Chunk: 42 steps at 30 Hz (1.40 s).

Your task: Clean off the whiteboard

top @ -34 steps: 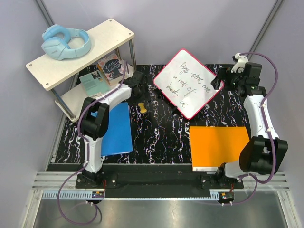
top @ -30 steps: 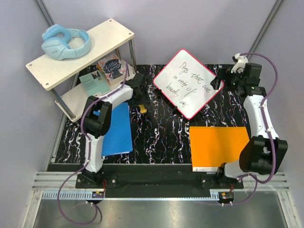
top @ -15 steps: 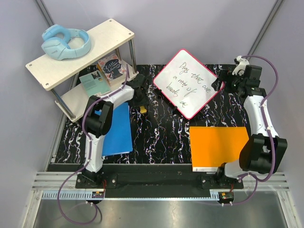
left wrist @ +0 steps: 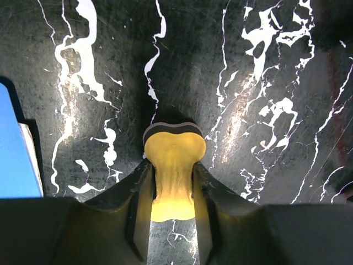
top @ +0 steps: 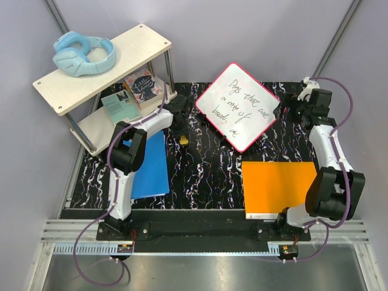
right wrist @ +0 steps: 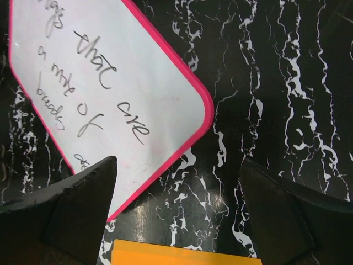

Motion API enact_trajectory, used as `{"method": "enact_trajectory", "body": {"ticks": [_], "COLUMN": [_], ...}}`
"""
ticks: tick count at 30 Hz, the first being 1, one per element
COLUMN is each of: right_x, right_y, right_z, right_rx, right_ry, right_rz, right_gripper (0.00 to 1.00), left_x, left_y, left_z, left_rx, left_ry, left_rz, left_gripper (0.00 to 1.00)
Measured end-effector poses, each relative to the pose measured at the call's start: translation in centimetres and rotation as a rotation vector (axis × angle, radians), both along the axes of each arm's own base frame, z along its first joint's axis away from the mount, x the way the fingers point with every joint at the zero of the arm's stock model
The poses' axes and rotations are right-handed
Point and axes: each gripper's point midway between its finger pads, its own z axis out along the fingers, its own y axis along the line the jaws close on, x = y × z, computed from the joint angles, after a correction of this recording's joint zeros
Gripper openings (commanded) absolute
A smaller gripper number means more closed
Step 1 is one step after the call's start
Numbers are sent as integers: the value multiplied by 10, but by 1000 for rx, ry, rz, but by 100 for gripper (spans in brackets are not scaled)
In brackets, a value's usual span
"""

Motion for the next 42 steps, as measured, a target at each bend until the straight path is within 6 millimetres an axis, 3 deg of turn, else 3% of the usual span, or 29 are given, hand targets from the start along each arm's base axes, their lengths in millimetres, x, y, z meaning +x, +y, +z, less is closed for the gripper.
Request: {"method": "enact_trajectory", "body": {"ticks": [3,5,9,12,15,19,22,24,28,31,34,36,37,42], "right_x": [-5,-6,19,32,36,50,66,77,82,78,76,75,75,75], "right_y": [-5,-8,-19,-25,-26,-20,-16,-13,-5,2,8,11,13,22], "right_z": [-15,-14,5,9,9,21,27,19,-22,-51,-63,-61,-58,-49], "right_rx": [-17,-18,-12,-16,-19,9,58,107,209,284,334,354,363,403], "right_ry": [35,70,72,84,102,81,62,68,154,228,257,253,243,207], "right_rz": [-23,-31,-16,19,72,175,257,307,357,378,399,417,429,482], "right_gripper": [100,100,100,99,100,100,94,88,79,74,65,55,45,22], "left_x": [0,0,0,1,10,32,48,57,71,77,80,80,79,75], "left_y": [0,1,2,2,-3,-19,-34,-48,-70,-82,-92,-96,-98,-105], "left_z": [0,0,2,7,21,55,79,97,132,147,149,144,140,129], "left_rx": [9,15,24,32,31,4,-34,-82,-171,-219,-247,-250,-248,-240], "left_ry": [-4,-6,-5,-8,-42,-145,-225,-276,-362,-405,-422,-417,-410,-393], "left_rz": [-8,-12,-24,-45,-70,-108,-131,-154,-188,-203,-215,-220,-224,-241], "left_gripper": [18,12,6,0,0,0,0,0,0,0,0,0,0,0]}}
